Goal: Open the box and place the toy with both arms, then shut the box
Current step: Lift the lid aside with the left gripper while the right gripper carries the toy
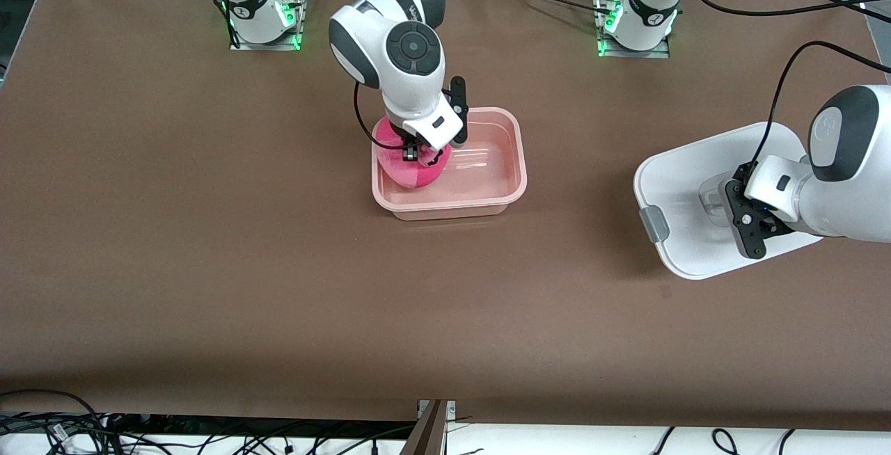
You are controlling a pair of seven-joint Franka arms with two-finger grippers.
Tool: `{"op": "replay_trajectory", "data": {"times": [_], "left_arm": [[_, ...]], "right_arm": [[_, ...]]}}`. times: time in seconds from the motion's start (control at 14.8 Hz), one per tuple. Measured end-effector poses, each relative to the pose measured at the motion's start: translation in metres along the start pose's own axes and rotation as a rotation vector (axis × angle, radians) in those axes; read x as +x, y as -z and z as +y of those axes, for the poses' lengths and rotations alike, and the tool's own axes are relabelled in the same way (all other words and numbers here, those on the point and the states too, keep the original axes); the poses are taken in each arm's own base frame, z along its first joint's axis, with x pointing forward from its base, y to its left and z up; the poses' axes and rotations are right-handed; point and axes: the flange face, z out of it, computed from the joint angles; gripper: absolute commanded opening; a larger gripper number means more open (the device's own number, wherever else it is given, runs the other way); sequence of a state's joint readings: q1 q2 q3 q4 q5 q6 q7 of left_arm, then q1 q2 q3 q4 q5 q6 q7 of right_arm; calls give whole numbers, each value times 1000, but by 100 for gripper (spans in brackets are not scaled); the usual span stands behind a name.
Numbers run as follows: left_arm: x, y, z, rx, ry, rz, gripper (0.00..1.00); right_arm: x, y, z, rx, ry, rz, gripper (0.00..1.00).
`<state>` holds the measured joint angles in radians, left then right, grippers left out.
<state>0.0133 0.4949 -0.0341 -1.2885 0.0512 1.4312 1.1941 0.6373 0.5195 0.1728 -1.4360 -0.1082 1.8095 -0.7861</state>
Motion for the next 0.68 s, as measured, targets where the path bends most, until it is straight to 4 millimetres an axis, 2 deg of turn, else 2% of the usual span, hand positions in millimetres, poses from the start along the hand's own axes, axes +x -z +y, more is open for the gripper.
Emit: {"op": "replay_trajectory", "data": {"times": [0.2,0.47,0.68], "left_arm": [[-3,-1,-1,-2,-11,1,0],[-4,-1,-2,-3,-16,1,0],[-6,-1,-2,-4,-18,2,0]], "right_arm": [[6,-10,6,-31,-1,-11,0],[1,18,16,-59,-20,6,0],[1,20,17,-58,-23,4,0]]}}
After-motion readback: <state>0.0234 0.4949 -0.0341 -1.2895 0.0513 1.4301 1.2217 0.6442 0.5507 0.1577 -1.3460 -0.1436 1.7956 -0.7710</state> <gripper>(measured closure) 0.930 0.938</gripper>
